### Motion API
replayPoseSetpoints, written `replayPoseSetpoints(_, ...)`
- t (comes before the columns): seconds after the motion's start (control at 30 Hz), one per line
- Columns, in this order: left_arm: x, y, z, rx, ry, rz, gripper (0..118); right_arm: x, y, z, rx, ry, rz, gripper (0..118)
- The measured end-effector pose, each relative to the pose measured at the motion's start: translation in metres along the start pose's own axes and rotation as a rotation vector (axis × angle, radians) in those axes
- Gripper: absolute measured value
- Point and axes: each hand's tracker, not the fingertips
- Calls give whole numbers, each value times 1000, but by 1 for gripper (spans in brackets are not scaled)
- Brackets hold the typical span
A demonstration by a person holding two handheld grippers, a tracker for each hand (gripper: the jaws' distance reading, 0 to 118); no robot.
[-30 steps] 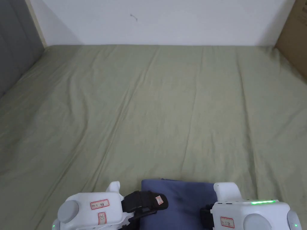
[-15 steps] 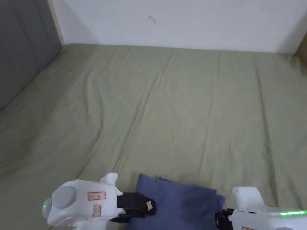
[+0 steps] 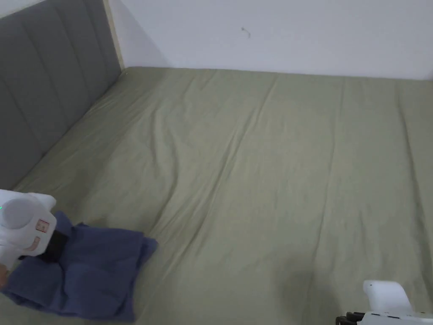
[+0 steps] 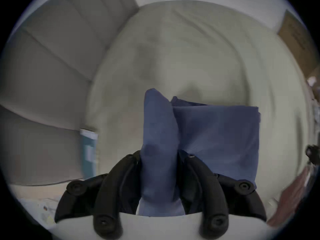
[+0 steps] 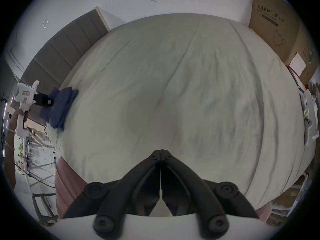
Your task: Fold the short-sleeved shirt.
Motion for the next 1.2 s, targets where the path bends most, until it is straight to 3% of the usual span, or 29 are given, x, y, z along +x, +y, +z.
replayPoseSetpoints(0.03,-6,1,0,22,37,21,40,-1,-1,-1,-4,2,-1,0)
replayPoseSetpoints(0.07,-10,2,-3,33,37,18,54,-2,-1,-2,-7,3,-2,0)
replayPoseSetpoints(0.13,-12,2,-9,22,44,31,113,1,-1,-6,-15,4,-5,0)
replayPoseSetpoints(0.2,-10,-3,-8,5,55,41,117,1,-1,-6,-20,6,-2,0)
replayPoseSetpoints(0.3,-3,-7,4,27,-32,69,108,2,-1,-6,-18,5,1,0)
replayPoseSetpoints(0.33,2,-11,13,28,-45,78,93,2,0,-5,-17,6,0,0)
replayPoseSetpoints(0.37,7,-13,21,46,-57,87,64,2,1,-3,-12,7,1,0)
replayPoseSetpoints(0.4,13,-16,32,83,-77,97,21,3,2,-2,-8,6,2,0)
replayPoseSetpoints(0.43,20,-20,42,119,-102,103,0,3,2,1,-1,3,4,0)
replayPoseSetpoints(0.63,79,-38,97,255,-245,94,0,11,2,12,34,10,-8,0)
replayPoseSetpoints(0.8,125,-52,137,380,-251,95,0,18,4,30,104,8,-15,0)
replayPoseSetpoints(1.0,188,-88,200,656,-212,94,0,6,21,77,342,-143,80,0)
replayPoseSetpoints(1.2,225,-100,244,821,-199,112,0,-18,44,136,616,-284,100,0)
